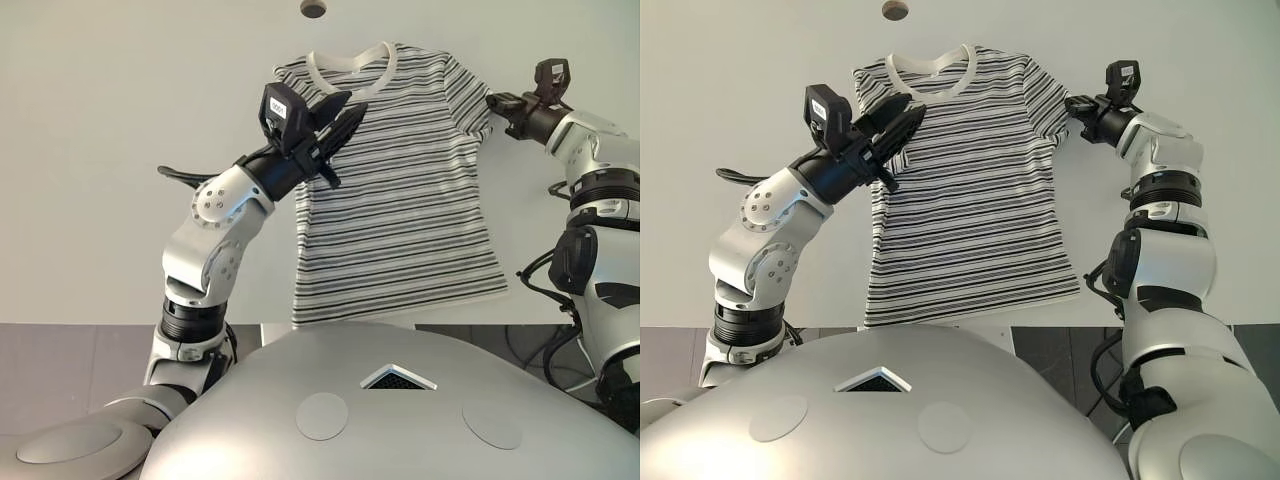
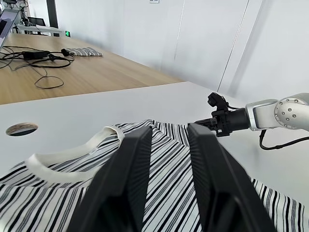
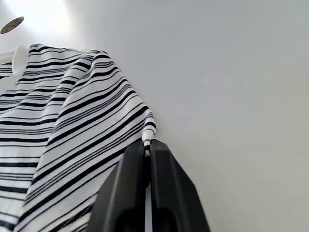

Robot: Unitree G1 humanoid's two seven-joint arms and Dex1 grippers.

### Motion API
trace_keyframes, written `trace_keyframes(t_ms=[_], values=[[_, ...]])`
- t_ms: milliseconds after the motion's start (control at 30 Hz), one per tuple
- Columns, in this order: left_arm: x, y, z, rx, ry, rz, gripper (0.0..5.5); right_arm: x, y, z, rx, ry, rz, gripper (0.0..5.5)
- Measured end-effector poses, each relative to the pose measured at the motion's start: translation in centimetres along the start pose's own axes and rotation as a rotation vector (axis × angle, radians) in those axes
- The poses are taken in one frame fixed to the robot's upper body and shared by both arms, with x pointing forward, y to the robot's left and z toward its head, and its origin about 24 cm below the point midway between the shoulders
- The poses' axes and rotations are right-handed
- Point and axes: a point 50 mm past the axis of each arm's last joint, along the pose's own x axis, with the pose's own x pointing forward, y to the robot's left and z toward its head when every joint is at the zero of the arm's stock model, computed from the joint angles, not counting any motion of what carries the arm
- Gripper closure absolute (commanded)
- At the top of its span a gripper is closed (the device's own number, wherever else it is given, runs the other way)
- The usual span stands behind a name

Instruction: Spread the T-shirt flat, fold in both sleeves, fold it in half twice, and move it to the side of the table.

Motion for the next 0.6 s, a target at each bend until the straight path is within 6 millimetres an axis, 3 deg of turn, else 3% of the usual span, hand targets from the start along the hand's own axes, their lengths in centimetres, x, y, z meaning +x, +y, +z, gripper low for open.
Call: trace_keyframes(t_ms=[200,433,600], values=[[0.0,0.0,0.0,-0.003,0.000,0.001,4.12,0.0,0.1,-0.1,-0.015,0.002,0.008,5.48],[0.1,0.0,-0.1,-0.006,0.000,-0.002,4.12,-0.3,1.7,0.1,-0.161,-0.028,0.059,5.48],[0.1,0.0,-0.1,-0.008,-0.003,0.005,4.12,-0.6,2.9,0.6,-0.279,-0.093,-0.042,5.48]])
